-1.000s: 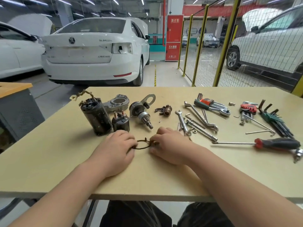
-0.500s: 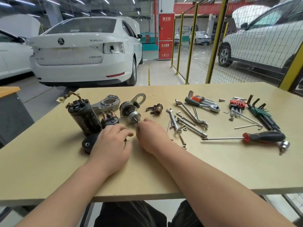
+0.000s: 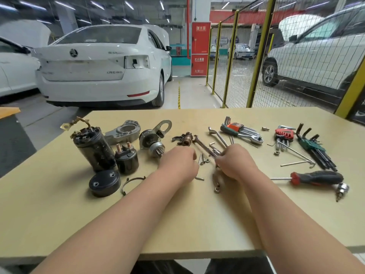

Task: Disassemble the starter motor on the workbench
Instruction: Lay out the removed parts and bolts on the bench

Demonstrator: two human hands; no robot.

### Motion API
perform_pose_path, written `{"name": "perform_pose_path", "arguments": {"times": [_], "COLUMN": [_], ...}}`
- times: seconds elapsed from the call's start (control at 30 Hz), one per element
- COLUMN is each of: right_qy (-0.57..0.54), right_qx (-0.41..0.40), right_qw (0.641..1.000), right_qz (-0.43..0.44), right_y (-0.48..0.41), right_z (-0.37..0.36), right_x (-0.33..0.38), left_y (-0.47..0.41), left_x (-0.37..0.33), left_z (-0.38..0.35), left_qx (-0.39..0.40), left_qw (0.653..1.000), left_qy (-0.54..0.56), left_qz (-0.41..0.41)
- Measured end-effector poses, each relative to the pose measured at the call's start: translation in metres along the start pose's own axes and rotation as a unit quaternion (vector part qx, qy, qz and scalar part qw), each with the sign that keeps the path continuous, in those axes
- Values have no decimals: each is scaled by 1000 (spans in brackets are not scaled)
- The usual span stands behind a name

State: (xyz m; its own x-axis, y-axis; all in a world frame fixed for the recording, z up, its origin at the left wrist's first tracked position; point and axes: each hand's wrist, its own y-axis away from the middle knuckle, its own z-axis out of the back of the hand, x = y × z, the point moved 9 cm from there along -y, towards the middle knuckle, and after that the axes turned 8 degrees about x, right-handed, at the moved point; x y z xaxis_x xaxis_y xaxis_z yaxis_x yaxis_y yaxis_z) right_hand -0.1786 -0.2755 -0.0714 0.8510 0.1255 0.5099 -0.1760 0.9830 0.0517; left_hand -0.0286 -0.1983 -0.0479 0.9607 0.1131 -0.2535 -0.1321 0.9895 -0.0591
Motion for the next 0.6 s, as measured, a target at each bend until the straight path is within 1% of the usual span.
{"name": "perform_pose_path", "arguments": {"times": [0.07,0.2,0.3,0.4,0.47,0.53,0.6], "right_qy": [-57,-67,-67,9,79,129,170], "right_qx": [-29,-64,-70,-70,-90,-76,-37], "right_qw": [998,995,994,996,992,989,985], "right_qz": [-17,-25,-45,-52,-35,-6,12], "right_y": [-2,-5,-8,-9,-8,-9,-11], "right_z": [10,20,21,21,22,13,0], "right_x": [-16,-31,-40,-38,-26,-7,8], "left_y": [-18,-47,-61,-71,-74,-73,-72], "left_x": [-10,-24,-28,-26,-28,-33,-37], "left_z": [-7,-20,-21,-24,-29,-32,-29], "left_qx": [24,59,62,94,133,157,158], "left_qw": [1000,997,995,989,982,977,980], "left_qy": [-8,-23,-41,-36,-64,-99,-91], "left_qz": [11,36,62,105,115,103,82]}}
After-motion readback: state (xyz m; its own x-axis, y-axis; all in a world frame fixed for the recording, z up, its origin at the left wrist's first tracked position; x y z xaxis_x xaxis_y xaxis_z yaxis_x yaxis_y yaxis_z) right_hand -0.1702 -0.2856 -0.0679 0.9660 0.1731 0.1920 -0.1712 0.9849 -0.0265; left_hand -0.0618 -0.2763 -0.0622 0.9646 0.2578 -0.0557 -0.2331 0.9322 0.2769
